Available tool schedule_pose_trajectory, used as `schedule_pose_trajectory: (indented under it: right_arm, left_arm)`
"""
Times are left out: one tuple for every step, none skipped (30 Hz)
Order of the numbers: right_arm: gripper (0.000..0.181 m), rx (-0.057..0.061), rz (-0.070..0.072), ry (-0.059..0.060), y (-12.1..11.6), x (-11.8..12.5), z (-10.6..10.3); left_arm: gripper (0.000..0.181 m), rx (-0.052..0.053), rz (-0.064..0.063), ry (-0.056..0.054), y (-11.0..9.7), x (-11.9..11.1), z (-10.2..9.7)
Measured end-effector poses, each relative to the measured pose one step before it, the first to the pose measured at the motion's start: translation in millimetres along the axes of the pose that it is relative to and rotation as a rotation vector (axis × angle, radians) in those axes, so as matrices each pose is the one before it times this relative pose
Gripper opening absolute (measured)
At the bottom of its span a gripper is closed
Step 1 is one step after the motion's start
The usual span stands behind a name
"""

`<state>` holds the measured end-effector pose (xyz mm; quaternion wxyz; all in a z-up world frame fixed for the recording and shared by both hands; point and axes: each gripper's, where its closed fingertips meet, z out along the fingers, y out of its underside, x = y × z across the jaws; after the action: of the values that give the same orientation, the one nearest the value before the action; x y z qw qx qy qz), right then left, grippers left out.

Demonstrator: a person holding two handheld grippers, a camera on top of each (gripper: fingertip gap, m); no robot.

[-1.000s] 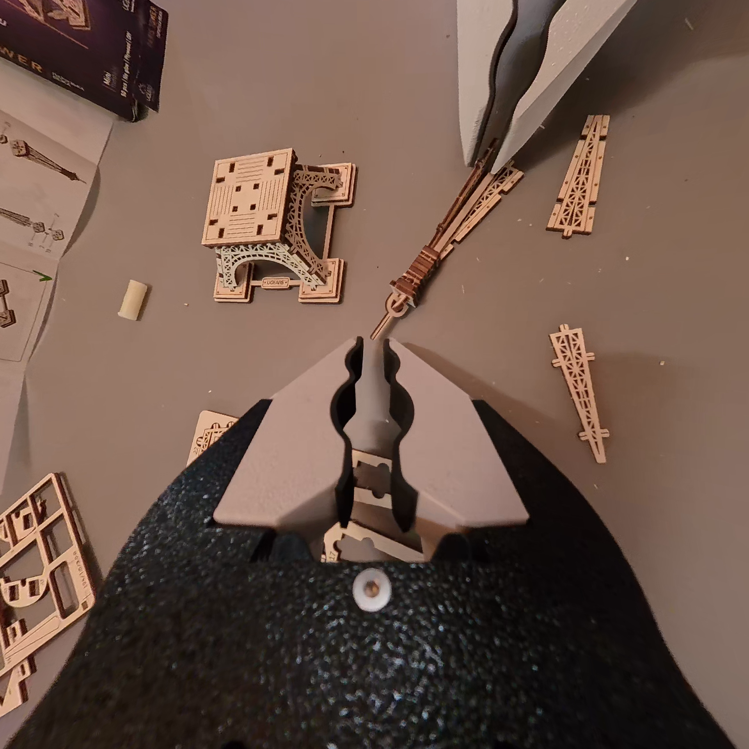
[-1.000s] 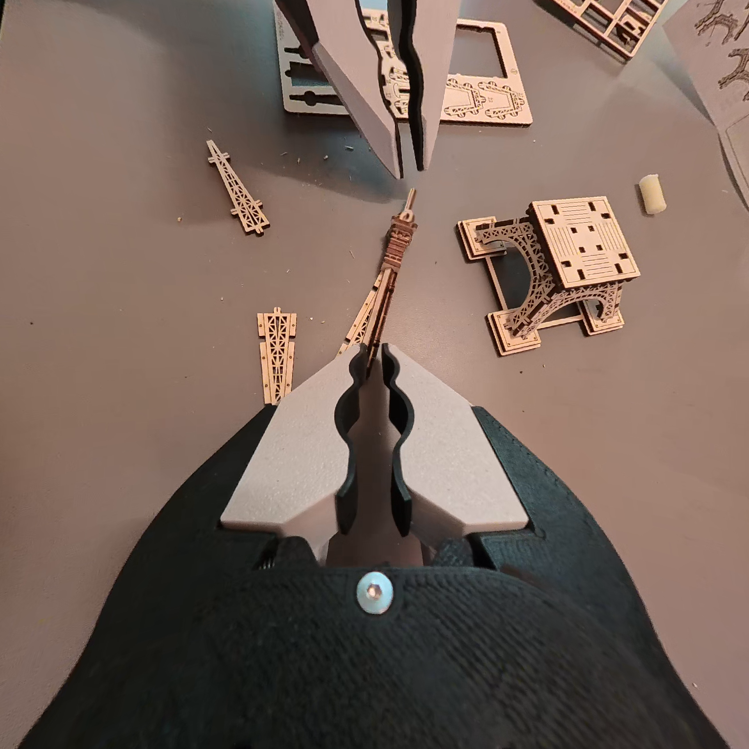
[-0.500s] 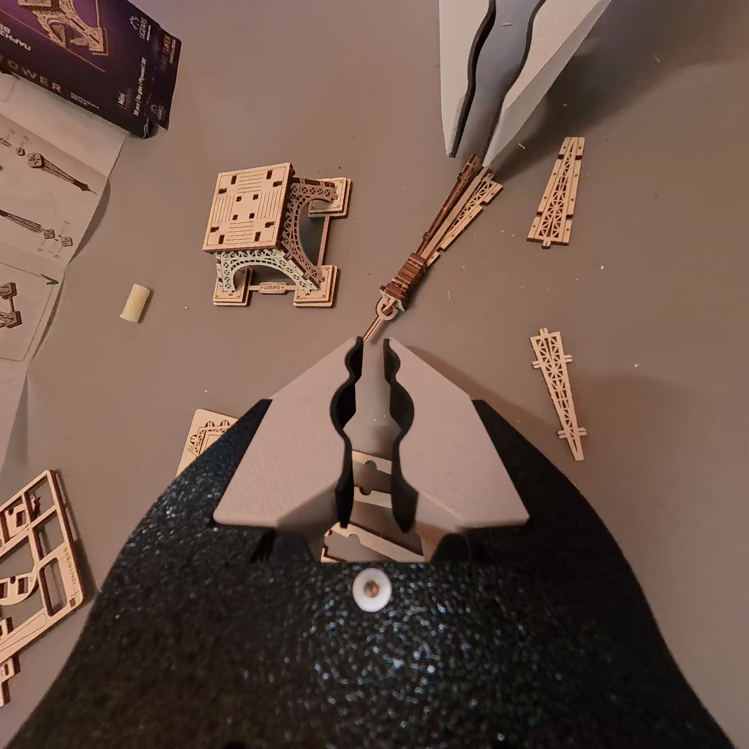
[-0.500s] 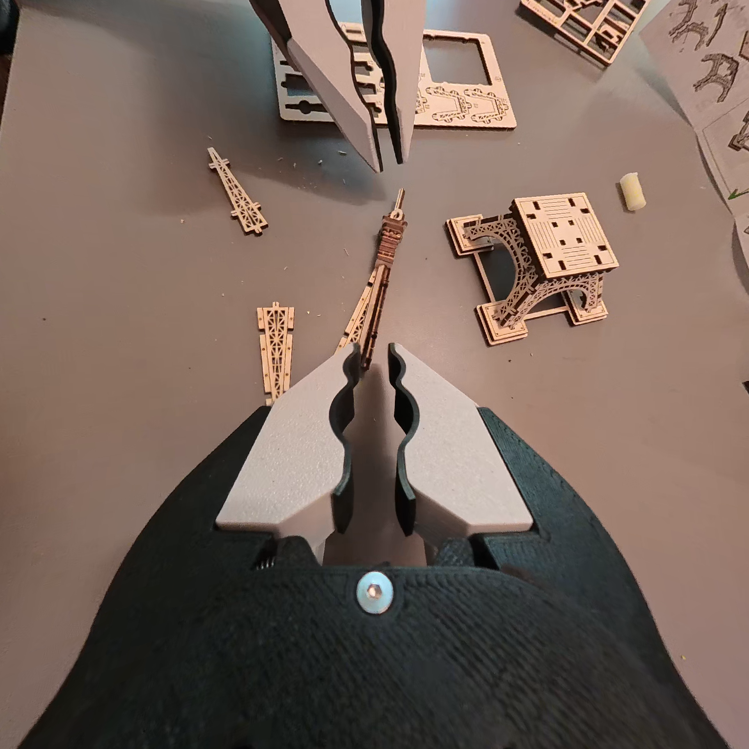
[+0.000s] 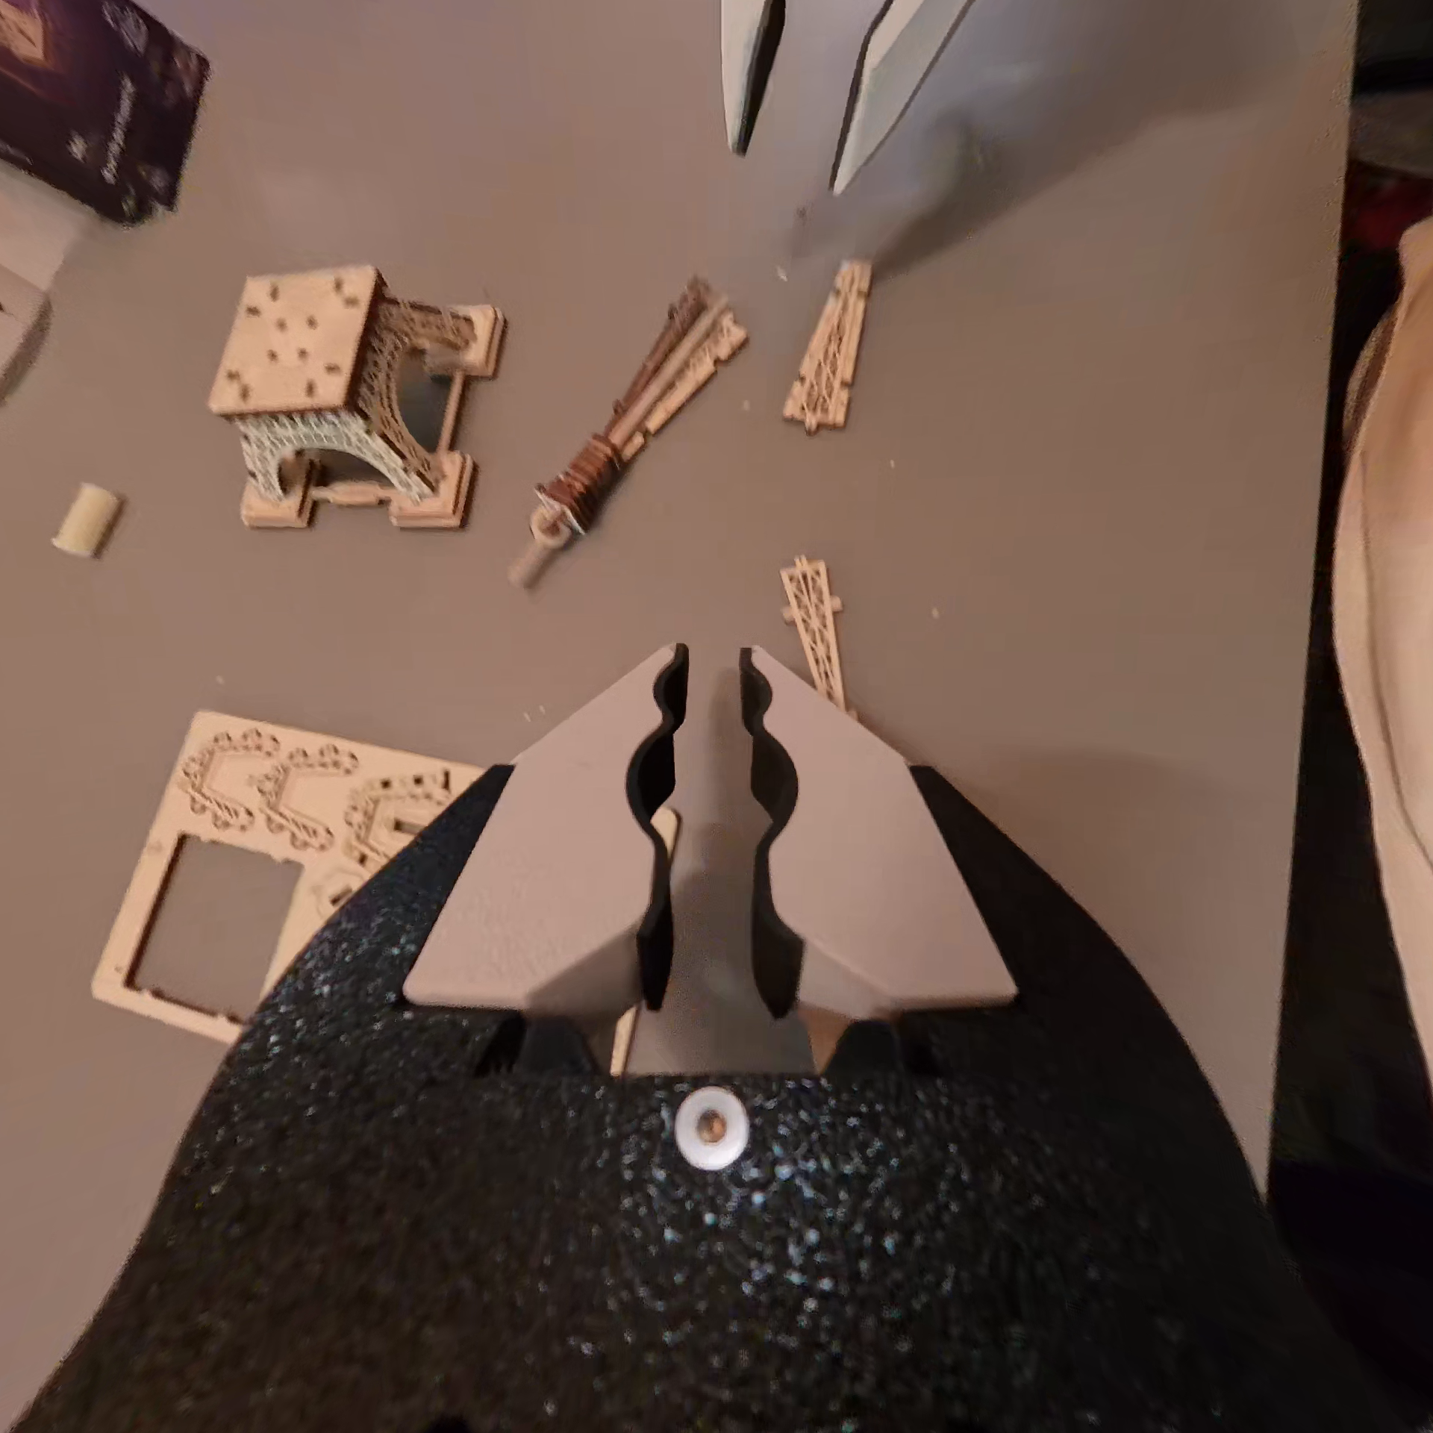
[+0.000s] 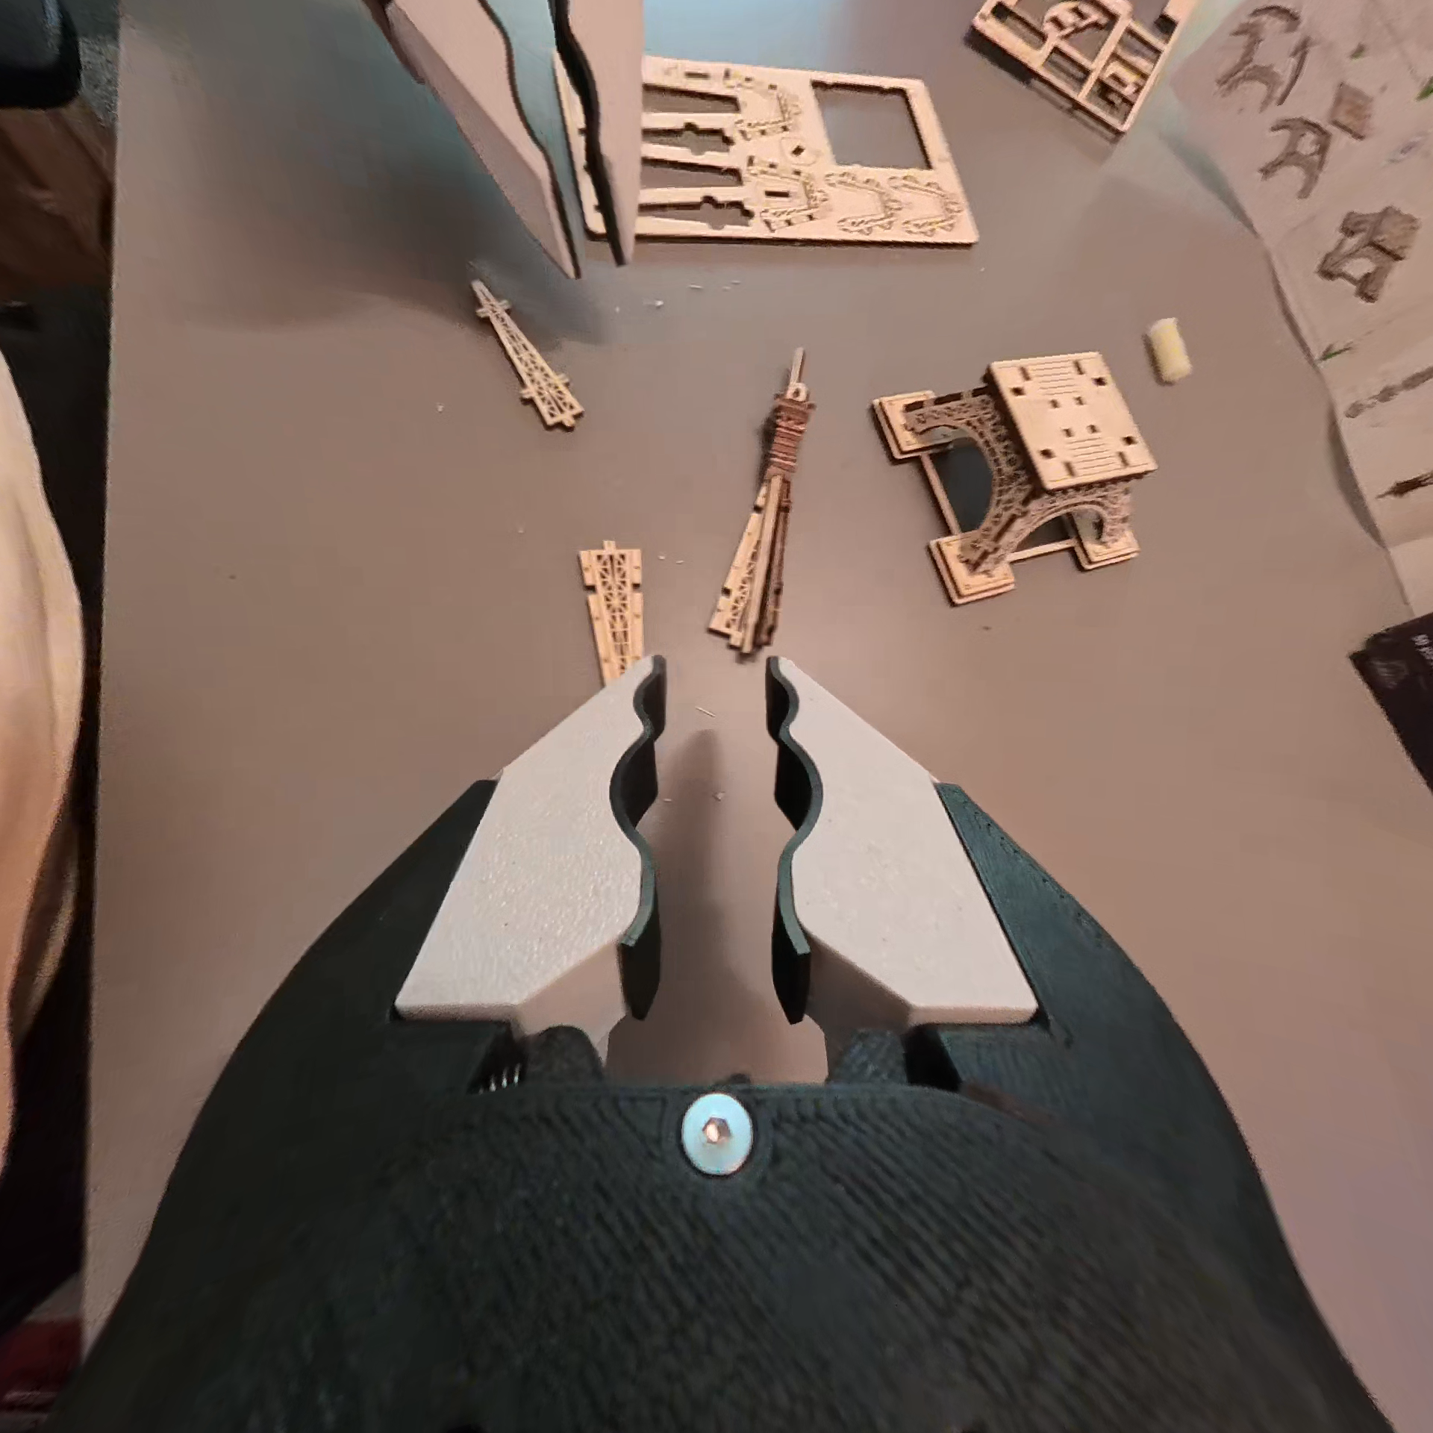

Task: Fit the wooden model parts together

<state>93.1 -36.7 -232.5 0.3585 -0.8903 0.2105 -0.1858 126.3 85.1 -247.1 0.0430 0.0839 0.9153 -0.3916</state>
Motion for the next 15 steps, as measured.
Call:
schedule_pose_trajectory:
  right_arm:
    - [0.024,-0.0166,0.0119,0.0005,1.05,-3.93,2.87]
    - [0.025,-0.0196,0.0072,0.0029,2.12,-4.23,2.57]
    - [0.025,-0.0187,-0.0005,0.0025,2.62,-4.76,2.26]
    - [0.027,-0.0156,-0.0031,0.0076,2.88,-4.04,2.13]
    - [0.028,-0.0117,-0.0031,0.0105,2.57,-3.39,1.89]
    - [0.03,-0.0071,-0.003,0.0097,2.26,-2.69,1.77]
    - [0.029,-0.001,0.0018,0.0068,1.32,-2.1,1.09]
    - [0.028,0.0038,0.0074,-0.0001,0.41,-2.21,0.6]
    - [0.027,0.0049,0.0084,0.0028,-0.29,-1.19,-0.01]
    - [0.027,0.0041,0.0079,0.0141,-0.43,0.95,-0.67]
    - [0.027,0.0041,0.0078,0.0167,-0.89,1.54,-1.31]
    - [0.026,0.005,0.0074,0.0068,-1.4,0.1,-1.48]
    - [0.026,0.0084,0.0024,0.0011,-1.96,-0.74,-1.43]
    - [0.025,0.008,-0.0067,0.003,-1.37,-0.52,-0.89]
    - [0.025,-0.0029,-0.0087,0.0094,0.87,0.57,-0.38]
  left_arm:
    - [0.013,-0.031,-0.0013,-0.0017,6.96,4.14,-1.1]
    - [0.013,-0.0283,-0.0017,-0.0025,6.72,3.99,-1.1]
    - [0.014,-0.0176,-0.0036,-0.0067,4.87,3.24,-0.97]
    - [0.015,-0.0029,-0.0038,0.0032,2.21,4.77,-1.0]
    - [0.015,0.0079,-0.0051,0.0111,0.16,5.55,-0.47]
    - [0.015,0.005,-0.0068,0.0064,0.23,4.18,0.5]
    - [0.015,-0.0054,-0.0056,-0.002,1.35,2.07,1.33]
    - [0.015,-0.0086,-0.0012,-0.0044,1.5,0.98,1.58]
    - [0.015,0.0091,-0.0031,-0.0034,-1.57,0.51,1.03]
    - [0.015,0.0092,-0.0103,-0.0002,-1.88,0.12,1.4]
    - [0.015,0.005,-0.0166,0.0029,-1.42,0.09,1.91]
    - [0.014,0.0071,-0.0171,0.0025,-1.77,-0.04,1.84]
    - [0.014,0.007,-0.0132,0.0015,-1.75,-0.03,1.9]
    - [0.014,0.0057,-0.0088,0.0031,-1.47,0.4,1.52]
    - [0.013,0.0032,-0.0048,0.0015,-1.07,0.2,1.0]
